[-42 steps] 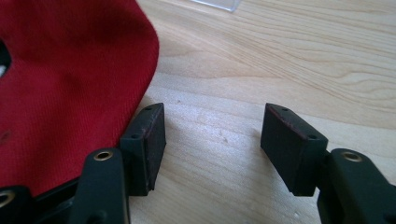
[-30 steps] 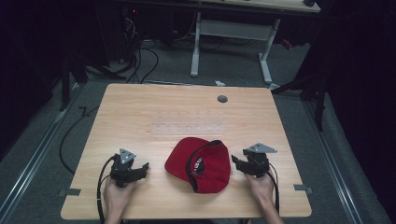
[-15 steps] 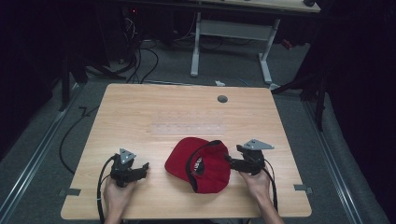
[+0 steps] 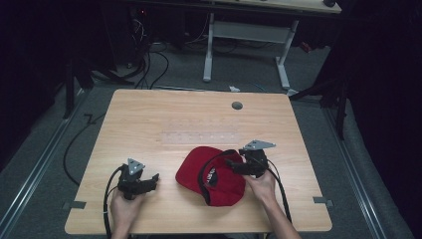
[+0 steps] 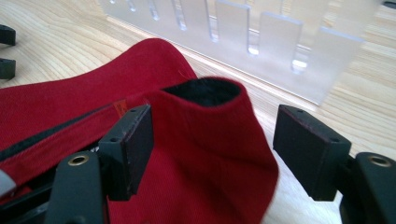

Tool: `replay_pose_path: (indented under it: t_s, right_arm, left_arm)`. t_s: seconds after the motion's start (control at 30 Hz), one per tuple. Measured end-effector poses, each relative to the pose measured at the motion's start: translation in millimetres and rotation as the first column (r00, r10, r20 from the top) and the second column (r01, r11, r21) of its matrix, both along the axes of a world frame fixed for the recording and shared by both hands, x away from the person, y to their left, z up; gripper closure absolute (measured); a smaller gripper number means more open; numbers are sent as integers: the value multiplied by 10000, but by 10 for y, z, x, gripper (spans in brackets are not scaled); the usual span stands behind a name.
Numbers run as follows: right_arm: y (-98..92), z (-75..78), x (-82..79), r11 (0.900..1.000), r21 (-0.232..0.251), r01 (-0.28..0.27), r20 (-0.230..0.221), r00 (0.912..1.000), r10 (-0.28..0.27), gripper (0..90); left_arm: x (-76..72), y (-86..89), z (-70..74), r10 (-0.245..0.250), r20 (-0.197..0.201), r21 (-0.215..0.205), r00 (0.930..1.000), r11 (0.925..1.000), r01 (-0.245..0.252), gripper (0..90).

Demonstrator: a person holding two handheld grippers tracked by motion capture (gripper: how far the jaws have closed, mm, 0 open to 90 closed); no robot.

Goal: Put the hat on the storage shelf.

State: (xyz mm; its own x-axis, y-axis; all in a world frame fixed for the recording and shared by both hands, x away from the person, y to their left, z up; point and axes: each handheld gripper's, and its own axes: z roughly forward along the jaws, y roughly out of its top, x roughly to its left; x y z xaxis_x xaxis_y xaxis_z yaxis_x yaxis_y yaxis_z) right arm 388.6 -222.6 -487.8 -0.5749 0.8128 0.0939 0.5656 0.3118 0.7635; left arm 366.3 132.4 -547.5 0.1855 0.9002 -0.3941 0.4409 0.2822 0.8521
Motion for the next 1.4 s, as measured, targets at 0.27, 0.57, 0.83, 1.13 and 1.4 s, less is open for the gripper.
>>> replay_pose_path:
  t_s: [0.27, 0.57, 0.83, 1.13, 1.4]
  right_arm:
    - [118, -49, 118, 9993, 193, -306, -182, 9994, 310, 288]
    - [160, -212, 257, 9978, 500, -445, -755, 9960, 482, 307]
    - [187, -374, 330, 9949, 654, -768, -1278, 9882, 847, 361]
    - [163, -382, 266, 9925, 493, -1121, -873, 9894, 1161, 584]
    - [119, -342, 173, 9813, 405, -1883, -432, 9808, 1900, 770]
  left_arm:
    - [0, -1, 0, -5, 2, 1, 10000, 10000, 5, 247]
    - [0, -1, -1, -9, 2, 10, 10000, 10000, 9, 246]
    - [0, -2, -1, -1, 2, 7, 10000, 10000, 1, 246]
    - [0, -3, -1, 9, 0, 9, 10000, 10000, -9, 246]
    - [9, 0, 2, 113, -33, -33, 9999, 9999, -113, 241]
